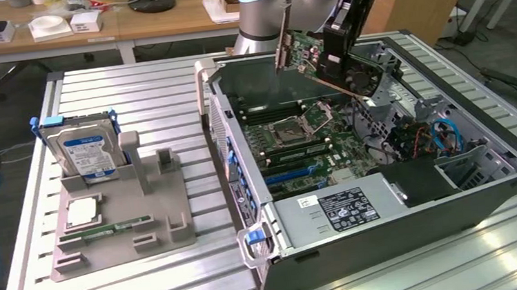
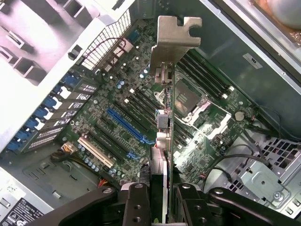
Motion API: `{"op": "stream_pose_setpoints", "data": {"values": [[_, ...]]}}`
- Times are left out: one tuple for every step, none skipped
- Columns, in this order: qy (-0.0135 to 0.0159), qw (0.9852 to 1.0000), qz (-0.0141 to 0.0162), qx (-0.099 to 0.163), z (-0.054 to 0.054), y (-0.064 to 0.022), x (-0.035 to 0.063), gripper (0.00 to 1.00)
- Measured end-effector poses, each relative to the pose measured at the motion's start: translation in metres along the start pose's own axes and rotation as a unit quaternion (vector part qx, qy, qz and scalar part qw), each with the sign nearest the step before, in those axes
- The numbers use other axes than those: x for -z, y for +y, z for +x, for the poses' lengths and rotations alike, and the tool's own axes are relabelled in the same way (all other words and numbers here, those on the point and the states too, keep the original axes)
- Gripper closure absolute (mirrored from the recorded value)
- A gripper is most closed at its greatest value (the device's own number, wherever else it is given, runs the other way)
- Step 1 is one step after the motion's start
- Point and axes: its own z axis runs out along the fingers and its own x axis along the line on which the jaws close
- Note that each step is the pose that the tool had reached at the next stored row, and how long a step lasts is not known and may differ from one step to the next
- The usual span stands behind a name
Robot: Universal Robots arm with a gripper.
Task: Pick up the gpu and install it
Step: 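Insert the gpu into the slot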
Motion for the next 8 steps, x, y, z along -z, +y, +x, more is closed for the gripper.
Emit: {"op": "stream_pose_setpoints", "data": {"values": [[0.0, 1.0, 0.0, 0.002, 0.0, 0.0, 0.0, 0.73], [0.0, 1.0, -0.0001, 0.005, 0.0, 0.0, 0.0, 0.73], [0.0001, 1.0, -0.0001, 0.007, 0.0, 0.0, 0.0, 0.73], [0.0001, 1.0, -0.0002, 0.01, 0.0, 0.0, 0.0, 0.73], [0.0001, 0.9999, -0.0002, 0.012, 0.0, 0.0, -0.0001, 0.73], [0.0002, 0.9999, -0.0003, 0.014, 0.0, 0.0, -0.0001, 0.73], [0.0002, 0.9999, -0.0003, 0.017, 0.0, 0.0, -0.0001, 0.73], [0.0003, 0.9998, -0.0003, 0.019, 0.0, 0.0, 0.0, 0.73]]}}
